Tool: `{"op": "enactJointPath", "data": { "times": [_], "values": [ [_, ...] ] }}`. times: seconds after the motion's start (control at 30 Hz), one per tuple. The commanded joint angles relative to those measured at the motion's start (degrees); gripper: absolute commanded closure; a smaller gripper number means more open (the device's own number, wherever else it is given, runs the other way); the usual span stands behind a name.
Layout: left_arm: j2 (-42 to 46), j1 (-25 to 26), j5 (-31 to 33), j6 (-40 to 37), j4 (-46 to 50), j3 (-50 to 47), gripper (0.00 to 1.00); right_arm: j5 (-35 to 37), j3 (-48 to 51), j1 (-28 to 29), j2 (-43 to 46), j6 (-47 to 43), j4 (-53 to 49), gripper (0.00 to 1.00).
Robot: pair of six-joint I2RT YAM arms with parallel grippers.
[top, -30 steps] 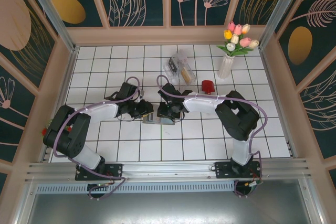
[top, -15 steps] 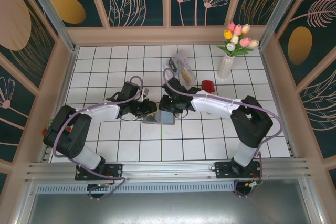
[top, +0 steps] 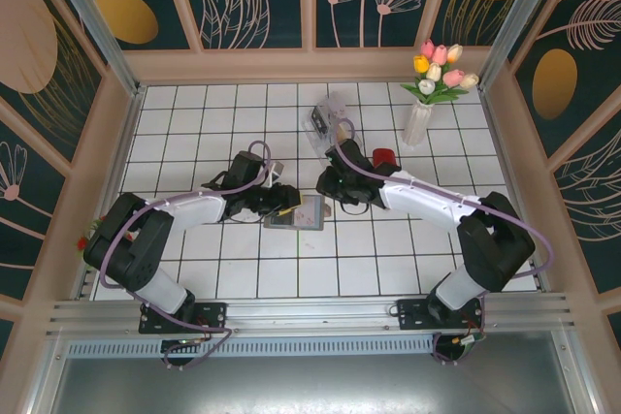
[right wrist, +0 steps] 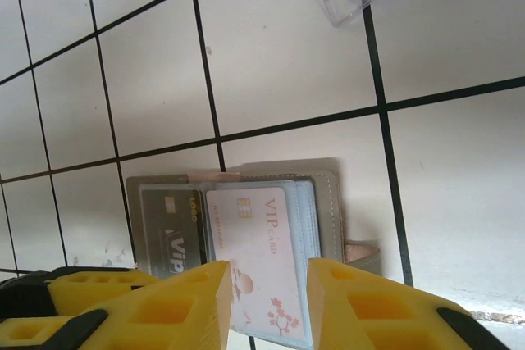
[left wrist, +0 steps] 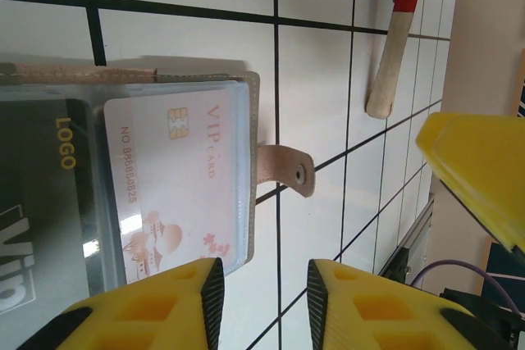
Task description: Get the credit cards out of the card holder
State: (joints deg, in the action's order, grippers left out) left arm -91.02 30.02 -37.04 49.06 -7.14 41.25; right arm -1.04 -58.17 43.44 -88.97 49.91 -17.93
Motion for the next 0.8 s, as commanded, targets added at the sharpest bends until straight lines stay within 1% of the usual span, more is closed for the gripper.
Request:
{"op": "enactJointPath", "data": {
  "times": [0.0, 0.1, 0.2, 0.27, 0.33, 0.43, 0.5, 0.6, 0.77],
  "values": [
    [0.2, 0.3, 1.3, -3.2, 3.6, 1.8, 0.63, -1.0, 0.8, -0.2, 1.4, -0.5, 2.5, 0.68],
    [1.1, 0.2, 6.3, -5.2, 8.6, 3.2, 0.63, -4.7, 0.8, -0.1, 0.0, -1.2, 4.4, 0.68],
    [0.0, 0.3, 10.0, -4.0, 10.7, 3.6, 0.68, -7.0, 0.2, 0.4, -1.9, -1.1, 5.2, 0.70],
    [-0.8, 0.2, 11.1, -2.7, 10.2, 3.2, 0.72, -7.6, -0.5, 0.8, -3.4, -0.7, 4.9, 0.72],
    [-1.3, 0.3, 10.9, -1.4, 9.1, 2.8, 0.76, -8.0, -1.2, 1.2, -4.9, -0.4, 4.4, 0.76],
    [-2.0, 0.3, 8.8, -0.7, 7.8, 3.1, 0.78, -8.1, -1.8, 2.0, -6.9, 0.1, 4.1, 0.83],
    [-2.3, 0.3, 7.9, -0.8, 7.8, 3.5, 0.80, -6.0, -2.6, 3.0, -7.9, 0.2, 2.9, 0.86],
    [-3.3, 0.3, 6.7, -0.9, 7.9, 4.0, 0.80, -3.4, -3.8, 3.8, -9.5, 0.2, 0.6, 0.87],
    [-4.8, 0.6, 5.5, -0.4, 7.5, 4.6, 0.80, -2.5, -3.4, 3.8, -11.1, 1.1, -0.2, 0.89]
  ]
}}
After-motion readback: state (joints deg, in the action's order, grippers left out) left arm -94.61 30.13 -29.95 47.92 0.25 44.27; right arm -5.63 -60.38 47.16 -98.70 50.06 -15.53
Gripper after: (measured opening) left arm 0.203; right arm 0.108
